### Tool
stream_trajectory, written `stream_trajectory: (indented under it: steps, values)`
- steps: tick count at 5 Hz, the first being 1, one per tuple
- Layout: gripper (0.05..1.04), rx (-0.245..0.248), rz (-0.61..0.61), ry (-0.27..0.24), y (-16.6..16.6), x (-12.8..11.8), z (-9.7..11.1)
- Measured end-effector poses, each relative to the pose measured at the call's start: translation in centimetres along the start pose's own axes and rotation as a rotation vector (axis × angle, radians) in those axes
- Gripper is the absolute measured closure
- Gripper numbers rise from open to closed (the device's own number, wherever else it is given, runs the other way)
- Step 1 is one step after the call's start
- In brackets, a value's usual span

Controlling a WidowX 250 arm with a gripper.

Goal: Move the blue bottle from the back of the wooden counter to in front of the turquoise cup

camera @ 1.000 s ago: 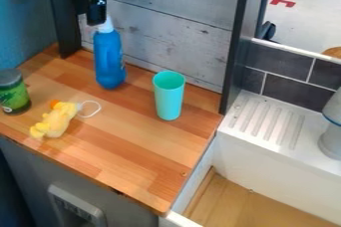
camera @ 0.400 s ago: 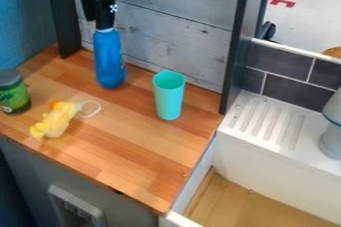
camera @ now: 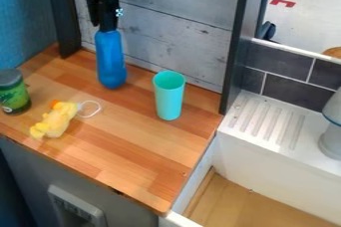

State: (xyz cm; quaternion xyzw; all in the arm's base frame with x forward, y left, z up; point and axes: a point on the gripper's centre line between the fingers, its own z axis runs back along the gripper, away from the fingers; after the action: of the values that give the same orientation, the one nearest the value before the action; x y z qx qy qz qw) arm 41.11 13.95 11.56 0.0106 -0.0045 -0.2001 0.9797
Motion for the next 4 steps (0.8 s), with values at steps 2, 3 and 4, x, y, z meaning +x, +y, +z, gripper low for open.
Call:
stream_trajectory:
  steps: [2,3,4]
  values:
    - [0.612,0.013,0.072,-0.051,-1.0,-0.6,3.0]
    - [0.612,0.019,0.046,-0.132,-2.9,-1.5,7.2]
    - [0.612,-0.059,0.018,-0.102,-6.1,-3.3,7.6]
